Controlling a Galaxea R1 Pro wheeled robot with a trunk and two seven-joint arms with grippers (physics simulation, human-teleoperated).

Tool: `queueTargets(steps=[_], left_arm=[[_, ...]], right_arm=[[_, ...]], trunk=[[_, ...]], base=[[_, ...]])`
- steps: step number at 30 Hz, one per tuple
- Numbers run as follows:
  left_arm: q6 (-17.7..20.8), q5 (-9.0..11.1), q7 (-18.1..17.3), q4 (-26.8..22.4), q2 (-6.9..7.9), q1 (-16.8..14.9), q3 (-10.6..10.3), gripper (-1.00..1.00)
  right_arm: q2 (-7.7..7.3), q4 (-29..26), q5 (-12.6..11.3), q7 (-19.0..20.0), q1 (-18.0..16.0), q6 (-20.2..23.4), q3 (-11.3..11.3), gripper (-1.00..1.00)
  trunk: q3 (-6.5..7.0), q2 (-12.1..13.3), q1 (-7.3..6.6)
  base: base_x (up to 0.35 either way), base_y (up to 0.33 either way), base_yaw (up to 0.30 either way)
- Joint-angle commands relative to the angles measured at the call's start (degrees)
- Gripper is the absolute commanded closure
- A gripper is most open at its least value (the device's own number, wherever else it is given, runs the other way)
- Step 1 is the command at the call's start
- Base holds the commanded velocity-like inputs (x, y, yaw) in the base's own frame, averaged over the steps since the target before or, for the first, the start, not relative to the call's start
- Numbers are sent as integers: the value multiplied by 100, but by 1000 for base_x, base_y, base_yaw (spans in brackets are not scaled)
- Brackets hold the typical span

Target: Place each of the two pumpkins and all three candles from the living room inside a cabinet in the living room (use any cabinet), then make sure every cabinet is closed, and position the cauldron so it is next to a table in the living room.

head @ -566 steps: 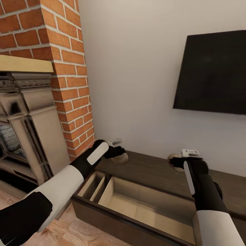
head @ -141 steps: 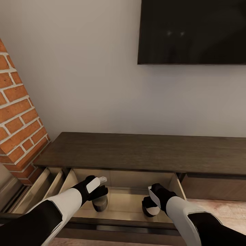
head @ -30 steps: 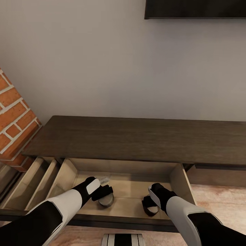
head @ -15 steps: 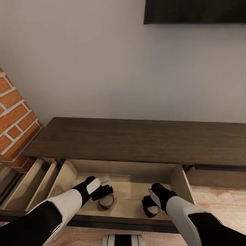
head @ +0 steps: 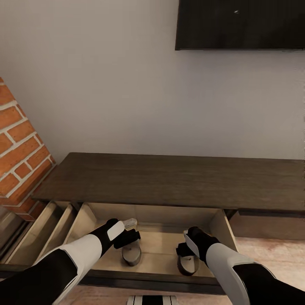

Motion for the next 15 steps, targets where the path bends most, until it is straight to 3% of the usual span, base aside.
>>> queueTargets(steps=[1,15], left_arm=[[1,0,0,0,-2,0,-1,-100],[2,0,0,16,0,0,-1,-100]], right_arm=[[0,-2,0,0,0,0,0,-100],[0,-3,0,12,0,-8,0,-100]], trunk=[[23,2,-2],[333,20,-38]], base=[[0,0,0],[0,0,0]])
